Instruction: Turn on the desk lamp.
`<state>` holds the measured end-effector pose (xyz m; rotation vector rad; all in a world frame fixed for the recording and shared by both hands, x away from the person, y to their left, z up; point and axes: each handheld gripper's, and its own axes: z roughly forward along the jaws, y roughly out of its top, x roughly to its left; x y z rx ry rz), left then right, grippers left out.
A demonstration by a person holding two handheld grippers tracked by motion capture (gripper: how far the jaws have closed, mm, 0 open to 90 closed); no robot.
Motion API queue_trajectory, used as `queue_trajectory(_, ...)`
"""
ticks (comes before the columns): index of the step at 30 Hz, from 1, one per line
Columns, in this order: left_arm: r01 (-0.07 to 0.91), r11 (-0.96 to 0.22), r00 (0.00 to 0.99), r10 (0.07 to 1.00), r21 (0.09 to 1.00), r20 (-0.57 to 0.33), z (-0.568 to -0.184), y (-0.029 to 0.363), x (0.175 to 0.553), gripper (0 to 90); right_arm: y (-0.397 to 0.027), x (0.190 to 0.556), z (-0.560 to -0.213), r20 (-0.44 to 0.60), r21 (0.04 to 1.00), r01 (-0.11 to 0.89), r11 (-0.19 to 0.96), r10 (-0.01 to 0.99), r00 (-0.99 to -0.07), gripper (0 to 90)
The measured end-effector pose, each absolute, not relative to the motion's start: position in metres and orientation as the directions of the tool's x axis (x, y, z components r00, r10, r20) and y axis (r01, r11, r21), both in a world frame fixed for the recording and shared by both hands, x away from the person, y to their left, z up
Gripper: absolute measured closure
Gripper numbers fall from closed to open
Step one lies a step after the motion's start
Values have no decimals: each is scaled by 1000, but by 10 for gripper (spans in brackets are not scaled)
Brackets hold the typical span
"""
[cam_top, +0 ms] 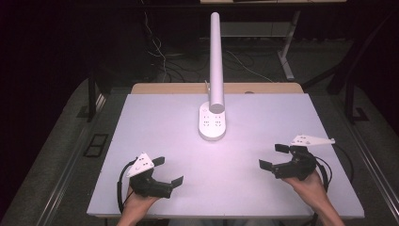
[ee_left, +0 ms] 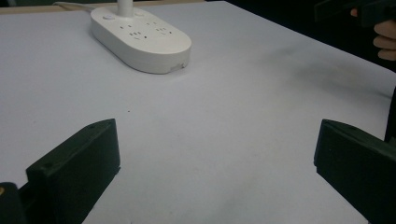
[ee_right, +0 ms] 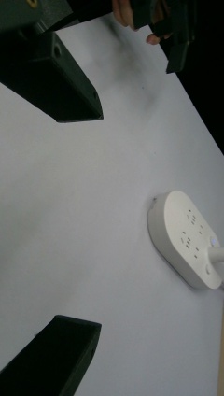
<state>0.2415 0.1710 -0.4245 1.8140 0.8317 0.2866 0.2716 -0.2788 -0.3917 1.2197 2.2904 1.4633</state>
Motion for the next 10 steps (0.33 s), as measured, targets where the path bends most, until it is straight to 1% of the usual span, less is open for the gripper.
queue_trajectory(5, 402, -193, 729, 659, 895, -185, -425, 171, 242, 0, -283, 257, -405, 259, 815, 547, 190, 726, -637, 6)
queue_trajectory(10, 406, -187, 727, 659, 895, -192, -425, 170, 242, 0, -287, 251, -411, 279, 809, 562, 170, 731, -623, 6)
